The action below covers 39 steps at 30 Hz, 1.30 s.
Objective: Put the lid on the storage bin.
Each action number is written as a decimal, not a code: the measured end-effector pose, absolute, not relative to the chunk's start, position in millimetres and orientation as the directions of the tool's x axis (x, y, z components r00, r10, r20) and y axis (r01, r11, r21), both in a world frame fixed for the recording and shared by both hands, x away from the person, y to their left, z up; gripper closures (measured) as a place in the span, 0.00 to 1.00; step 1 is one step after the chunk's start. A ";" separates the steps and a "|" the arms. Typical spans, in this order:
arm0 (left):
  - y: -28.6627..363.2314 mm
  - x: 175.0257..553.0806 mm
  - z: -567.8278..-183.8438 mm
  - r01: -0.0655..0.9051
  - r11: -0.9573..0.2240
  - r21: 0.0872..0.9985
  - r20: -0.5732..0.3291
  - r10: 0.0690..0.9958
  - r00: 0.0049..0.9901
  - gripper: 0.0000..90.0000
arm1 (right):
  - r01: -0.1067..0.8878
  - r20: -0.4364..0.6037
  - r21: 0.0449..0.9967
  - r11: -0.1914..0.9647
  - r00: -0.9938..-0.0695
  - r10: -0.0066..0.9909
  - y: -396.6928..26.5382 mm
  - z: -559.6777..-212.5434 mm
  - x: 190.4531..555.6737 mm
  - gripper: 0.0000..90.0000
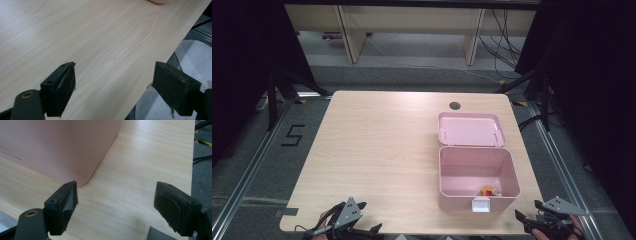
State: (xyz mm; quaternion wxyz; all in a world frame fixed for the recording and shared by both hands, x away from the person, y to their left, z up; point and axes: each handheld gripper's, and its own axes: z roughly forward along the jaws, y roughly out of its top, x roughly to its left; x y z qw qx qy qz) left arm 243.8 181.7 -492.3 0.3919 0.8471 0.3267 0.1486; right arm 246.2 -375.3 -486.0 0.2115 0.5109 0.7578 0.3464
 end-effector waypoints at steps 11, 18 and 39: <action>178.8 247.6 -489.4 0.451 -0.426 0.784 -0.056 0.676 0.735 0.19 | 0.629 0.025 0.739 0.243 -0.386 0.922 -376.2 -487.0 247.1 0.22; 167.0 260.9 -471.7 0.455 -0.369 0.810 -0.111 0.666 0.738 0.19 | 0.638 0.046 0.734 0.231 -0.386 0.921 -374.6 -487.4 248.0 0.22; 107.1 312.6 -431.0 0.414 -0.325 0.850 -0.156 0.596 0.788 0.18 | 0.637 0.035 0.731 0.243 -0.392 0.919 -376.7 -488.3 247.9 0.23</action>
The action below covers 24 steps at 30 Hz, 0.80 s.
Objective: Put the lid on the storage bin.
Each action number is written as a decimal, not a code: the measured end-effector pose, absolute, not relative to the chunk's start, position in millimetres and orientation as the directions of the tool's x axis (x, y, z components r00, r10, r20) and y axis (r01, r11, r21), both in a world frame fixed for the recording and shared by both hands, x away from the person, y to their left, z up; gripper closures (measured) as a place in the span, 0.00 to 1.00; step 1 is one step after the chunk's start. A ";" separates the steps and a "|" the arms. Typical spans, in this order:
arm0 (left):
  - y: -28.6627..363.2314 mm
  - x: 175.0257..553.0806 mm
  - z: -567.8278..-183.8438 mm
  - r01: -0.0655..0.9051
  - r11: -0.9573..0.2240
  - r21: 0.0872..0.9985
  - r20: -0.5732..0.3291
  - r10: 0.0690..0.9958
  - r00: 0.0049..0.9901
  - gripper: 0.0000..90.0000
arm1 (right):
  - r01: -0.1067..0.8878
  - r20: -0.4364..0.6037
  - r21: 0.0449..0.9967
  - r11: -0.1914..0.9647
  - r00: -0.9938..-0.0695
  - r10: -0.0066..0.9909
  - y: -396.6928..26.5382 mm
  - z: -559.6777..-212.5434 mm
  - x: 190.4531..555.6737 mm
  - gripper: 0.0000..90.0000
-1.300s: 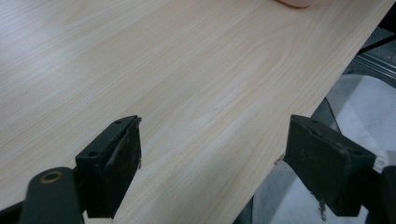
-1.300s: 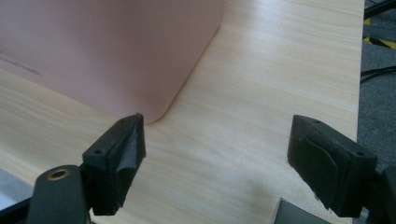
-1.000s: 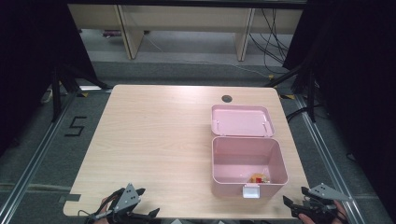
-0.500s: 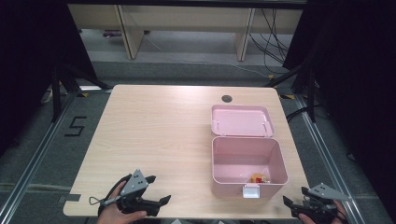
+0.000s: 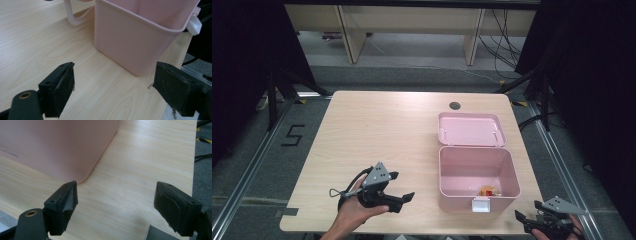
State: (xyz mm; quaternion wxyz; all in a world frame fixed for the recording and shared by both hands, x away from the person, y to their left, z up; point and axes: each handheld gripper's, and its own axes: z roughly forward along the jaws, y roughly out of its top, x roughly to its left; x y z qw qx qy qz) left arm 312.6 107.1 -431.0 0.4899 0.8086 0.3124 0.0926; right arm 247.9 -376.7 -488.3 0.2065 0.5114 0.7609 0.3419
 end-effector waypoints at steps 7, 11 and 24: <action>89.0 331.5 -421.5 0.414 -0.307 0.857 -0.175 0.583 0.794 0.25 | 0.640 0.046 0.730 0.238 -0.394 0.918 -376.4 -489.7 248.8 0.23; 81.4 340.9 -416.3 0.416 -0.308 0.856 -0.181 0.574 0.799 0.33 | 0.645 0.053 0.728 0.231 -0.390 0.919 -376.4 -489.6 248.8 0.23; 37.3 374.9 -402.9 0.392 -0.362 0.846 -0.110 0.601 0.792 0.52 | 0.658 0.076 0.722 0.212 -0.380 0.922 -375.8 -490.0 247.7 0.23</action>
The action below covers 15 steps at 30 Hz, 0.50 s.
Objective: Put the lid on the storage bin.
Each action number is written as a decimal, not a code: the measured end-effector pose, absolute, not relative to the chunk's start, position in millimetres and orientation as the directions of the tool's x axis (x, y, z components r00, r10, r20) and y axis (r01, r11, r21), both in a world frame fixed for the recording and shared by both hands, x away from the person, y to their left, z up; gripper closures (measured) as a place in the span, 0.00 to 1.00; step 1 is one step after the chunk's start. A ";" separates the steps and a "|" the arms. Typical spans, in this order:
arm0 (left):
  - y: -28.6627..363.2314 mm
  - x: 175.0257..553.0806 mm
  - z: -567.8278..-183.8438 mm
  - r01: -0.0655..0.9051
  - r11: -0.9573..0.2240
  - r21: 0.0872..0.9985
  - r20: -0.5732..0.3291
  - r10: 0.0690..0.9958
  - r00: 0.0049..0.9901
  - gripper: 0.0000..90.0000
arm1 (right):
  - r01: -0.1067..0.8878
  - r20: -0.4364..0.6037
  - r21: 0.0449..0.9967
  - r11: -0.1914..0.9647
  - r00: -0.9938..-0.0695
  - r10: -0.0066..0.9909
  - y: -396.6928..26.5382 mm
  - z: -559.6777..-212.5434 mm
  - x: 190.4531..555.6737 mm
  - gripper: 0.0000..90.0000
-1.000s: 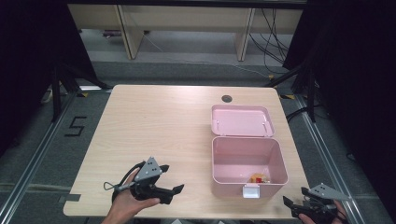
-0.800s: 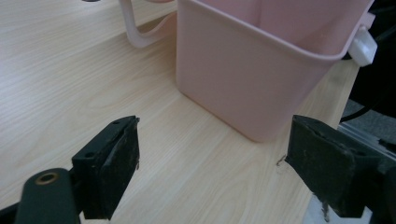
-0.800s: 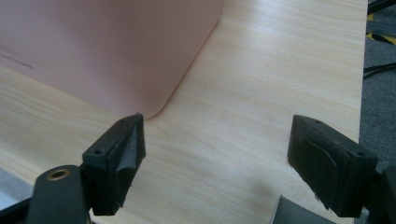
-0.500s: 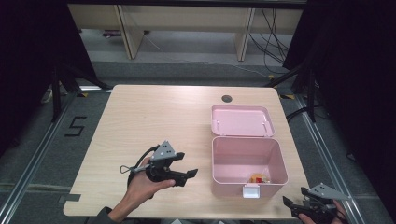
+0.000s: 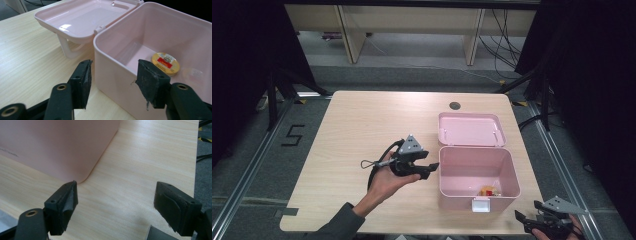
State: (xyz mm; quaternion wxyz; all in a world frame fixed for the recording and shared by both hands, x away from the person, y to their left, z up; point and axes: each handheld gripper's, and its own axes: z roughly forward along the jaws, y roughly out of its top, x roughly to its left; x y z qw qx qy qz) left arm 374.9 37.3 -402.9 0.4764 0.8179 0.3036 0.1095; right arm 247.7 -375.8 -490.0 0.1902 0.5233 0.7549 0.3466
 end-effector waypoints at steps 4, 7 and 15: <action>25.5 390.7 -402.3 0.410 -0.369 0.834 -0.109 0.619 0.778 0.57 | 0.656 0.075 0.725 0.210 -0.379 0.922 -376.5 -490.1 247.9 0.23; 20.3 398.7 -401.4 0.421 -0.369 0.829 -0.113 0.626 0.771 0.60 | 0.637 0.048 0.733 0.237 -0.396 0.917 -379.3 -490.4 248.7 0.23; 6.4 411.2 -403.7 0.453 -0.402 0.796 -0.104 0.646 0.756 0.67 | 0.637 0.046 0.733 0.240 -0.398 0.916 -379.4 -491.5 249.7 0.23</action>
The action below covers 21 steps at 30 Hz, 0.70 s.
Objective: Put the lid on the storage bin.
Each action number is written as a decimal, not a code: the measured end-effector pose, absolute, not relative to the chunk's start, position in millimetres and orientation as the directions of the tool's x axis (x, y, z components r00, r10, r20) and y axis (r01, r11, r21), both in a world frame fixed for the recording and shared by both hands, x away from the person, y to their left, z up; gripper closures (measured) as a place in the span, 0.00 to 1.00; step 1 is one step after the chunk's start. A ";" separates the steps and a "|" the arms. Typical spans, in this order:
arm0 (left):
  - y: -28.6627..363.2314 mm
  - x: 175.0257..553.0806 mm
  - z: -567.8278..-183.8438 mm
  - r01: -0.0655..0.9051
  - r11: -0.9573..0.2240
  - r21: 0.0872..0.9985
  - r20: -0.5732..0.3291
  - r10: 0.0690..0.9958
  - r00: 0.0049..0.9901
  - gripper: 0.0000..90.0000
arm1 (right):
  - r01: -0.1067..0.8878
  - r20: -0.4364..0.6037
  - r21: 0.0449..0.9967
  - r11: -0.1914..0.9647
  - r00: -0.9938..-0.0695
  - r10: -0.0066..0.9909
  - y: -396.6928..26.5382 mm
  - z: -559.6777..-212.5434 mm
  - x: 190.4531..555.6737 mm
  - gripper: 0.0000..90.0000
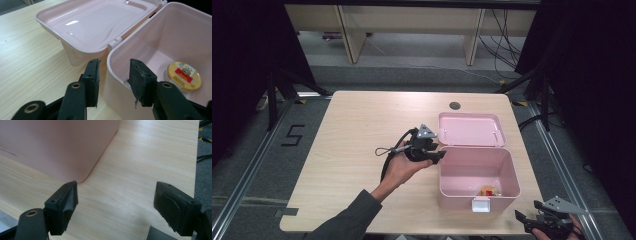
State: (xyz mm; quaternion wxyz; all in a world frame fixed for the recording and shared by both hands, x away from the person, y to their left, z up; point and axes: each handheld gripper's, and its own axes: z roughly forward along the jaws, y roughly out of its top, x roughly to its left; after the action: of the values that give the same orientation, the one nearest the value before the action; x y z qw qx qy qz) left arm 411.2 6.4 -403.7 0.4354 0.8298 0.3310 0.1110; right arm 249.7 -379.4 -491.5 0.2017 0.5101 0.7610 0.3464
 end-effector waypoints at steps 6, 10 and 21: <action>-5.3 417.1 -404.2 0.462 -0.433 0.774 -0.088 0.648 0.756 0.74 | 0.638 0.054 0.733 0.236 -0.400 0.915 -379.9 -491.9 249.8 0.23; -9.6 419.6 -405.3 0.462 -0.453 0.763 -0.073 0.649 0.757 0.76 | 0.639 0.061 0.734 0.232 -0.402 0.914 -380.2 -492.6 250.6 0.23; -18.7 423.1 -404.6 0.470 -0.501 0.727 -0.032 0.659 0.752 0.88 | 0.649 0.054 0.728 0.223 -0.378 0.924 -386.3 -482.6 265.5 0.24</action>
State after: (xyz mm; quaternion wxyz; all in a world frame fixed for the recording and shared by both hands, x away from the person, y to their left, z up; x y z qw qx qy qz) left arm 423.1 -18.7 -404.6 0.3756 0.8572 0.3292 0.1257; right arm 265.5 -386.3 -482.6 0.2006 0.5201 0.7559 0.3432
